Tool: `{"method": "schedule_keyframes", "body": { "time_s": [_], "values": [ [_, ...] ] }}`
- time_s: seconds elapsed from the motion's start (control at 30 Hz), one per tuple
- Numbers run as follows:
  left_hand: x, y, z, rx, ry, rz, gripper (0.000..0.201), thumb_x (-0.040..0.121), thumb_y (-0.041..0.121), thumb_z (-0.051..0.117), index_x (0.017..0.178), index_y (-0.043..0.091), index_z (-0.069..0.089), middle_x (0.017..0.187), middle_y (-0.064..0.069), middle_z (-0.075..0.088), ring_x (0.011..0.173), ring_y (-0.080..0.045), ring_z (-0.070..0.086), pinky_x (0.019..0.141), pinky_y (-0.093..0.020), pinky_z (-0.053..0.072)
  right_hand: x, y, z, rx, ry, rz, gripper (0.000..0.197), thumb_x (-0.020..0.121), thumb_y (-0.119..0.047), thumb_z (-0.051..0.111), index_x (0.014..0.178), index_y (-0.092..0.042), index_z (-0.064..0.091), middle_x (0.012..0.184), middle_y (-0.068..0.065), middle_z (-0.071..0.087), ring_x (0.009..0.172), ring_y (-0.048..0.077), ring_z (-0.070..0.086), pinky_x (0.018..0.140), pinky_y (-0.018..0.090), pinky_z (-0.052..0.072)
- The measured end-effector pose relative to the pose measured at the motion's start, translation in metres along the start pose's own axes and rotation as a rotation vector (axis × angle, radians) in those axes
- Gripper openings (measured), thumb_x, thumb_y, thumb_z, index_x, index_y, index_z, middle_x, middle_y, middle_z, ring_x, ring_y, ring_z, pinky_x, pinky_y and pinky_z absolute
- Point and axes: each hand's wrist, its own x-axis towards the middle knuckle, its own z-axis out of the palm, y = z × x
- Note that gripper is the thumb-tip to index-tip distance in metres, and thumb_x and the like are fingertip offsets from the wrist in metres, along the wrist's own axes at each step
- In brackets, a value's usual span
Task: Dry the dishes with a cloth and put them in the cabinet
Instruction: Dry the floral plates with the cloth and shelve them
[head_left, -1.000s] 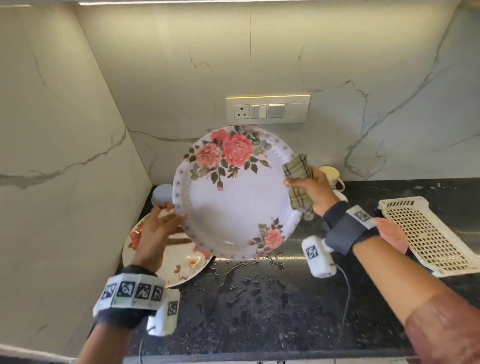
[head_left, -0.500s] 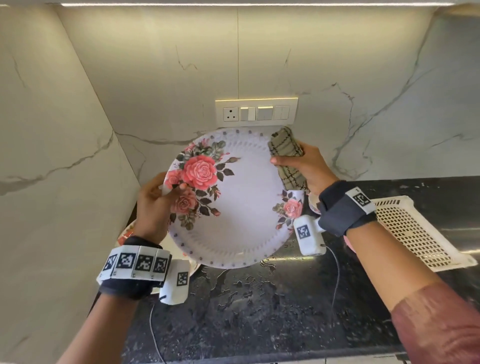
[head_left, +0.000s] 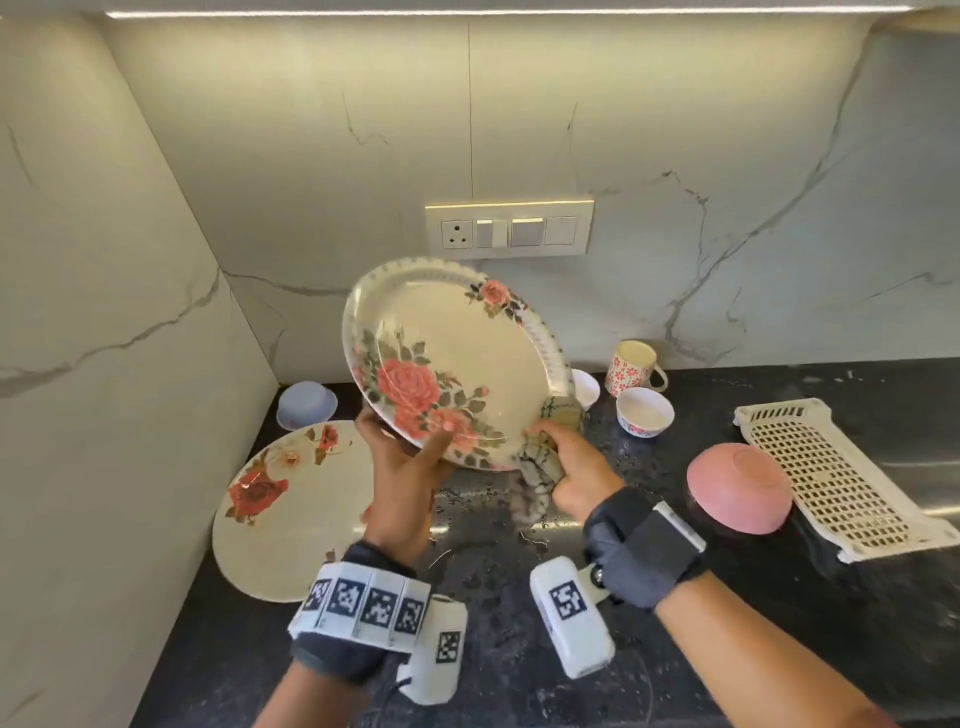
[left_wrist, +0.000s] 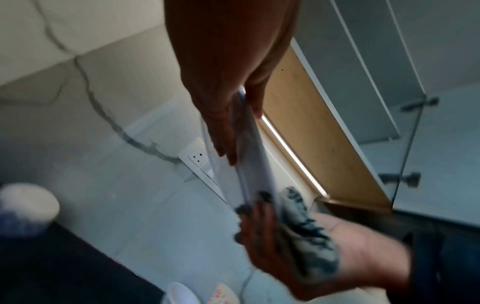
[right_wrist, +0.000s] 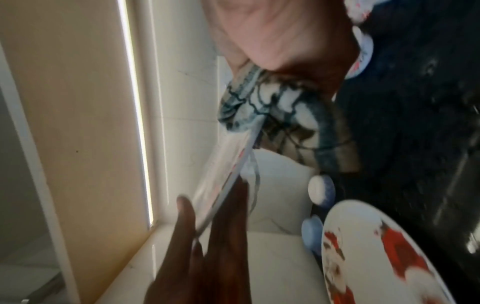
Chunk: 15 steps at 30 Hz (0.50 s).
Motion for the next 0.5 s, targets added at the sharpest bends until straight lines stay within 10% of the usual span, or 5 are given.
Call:
{"method": "schedule_keyframes", "body": {
  "time_s": [0.13, 0.27, 0.33, 0.4, 0.5],
  "values": [
    [0.001, -0.001, -0.032, 0.332, -0.013, 0.016, 0.121, 0.067, 0.019, 0.079, 0.143, 0.037, -0.013, 0.153, 0.002, 0.019, 0.137, -0.015, 0.028, 0.107, -0.035, 0.034, 0.015, -0.035, -0.022, -0.126, 0.145, -0.061, 0.011, 0.085, -0.006, 0.062, 0.094, 0.0, 0.06, 0.085, 0.018, 0.066, 0.067, 0.025, 0.064, 0.052, 0.031, 0.057],
    [0.011, -0.022, -0.069, 1.376, -0.339, 0.308, 0.116, 0.05, 0.09, 0.045, 0.141, 0.048, -0.012, 0.151, 0.01, -0.03, 0.136, -0.016, -0.035, 0.098, -0.053, -0.023, 0.016, -0.059, -0.031, -0.273, 0.198, -0.078, 0.007, 0.086, -0.004, 0.061, 0.08, -0.002, 0.057, 0.061, 0.012, 0.064, 0.051, 0.021, 0.062, 0.041, 0.025, 0.052],
    [0.014, -0.026, -0.07, 1.494, -0.411, 0.4, 0.072, 0.071, 0.081, 0.029, 0.137, 0.059, 0.012, 0.156, 0.013, 0.004, 0.144, -0.022, -0.01, 0.097, -0.064, -0.023, 0.013, -0.068, -0.03, -0.331, 0.132, -0.062, 0.011, 0.088, -0.006, 0.057, 0.077, -0.002, 0.057, 0.049, 0.009, 0.064, 0.041, 0.018, 0.062, 0.039, 0.024, 0.051],
    [0.016, -0.025, -0.068, 1.472, -0.346, 0.543, 0.043, 0.087, 0.048, 0.034, 0.125, 0.042, 0.051, 0.135, 0.004, 0.053, 0.131, -0.03, 0.043, 0.101, -0.076, 0.012, 0.007, -0.078, -0.026, -0.374, 0.062, -0.061, 0.013, 0.089, -0.007, 0.056, 0.077, -0.003, 0.058, 0.048, 0.009, 0.064, 0.039, 0.018, 0.062, 0.038, 0.024, 0.051],
    [0.015, -0.014, -0.058, 1.265, -0.212, 0.678, 0.028, 0.087, 0.022, 0.046, 0.099, 0.016, 0.07, 0.086, -0.006, 0.073, 0.078, -0.025, 0.068, 0.073, -0.033, 0.05, -0.003, -0.095, -0.021, -0.387, -0.072, -0.049, 0.019, 0.089, -0.014, 0.055, 0.08, 0.002, 0.06, 0.06, 0.015, 0.067, 0.048, 0.025, 0.065, 0.047, 0.03, 0.056]
  ]
}}
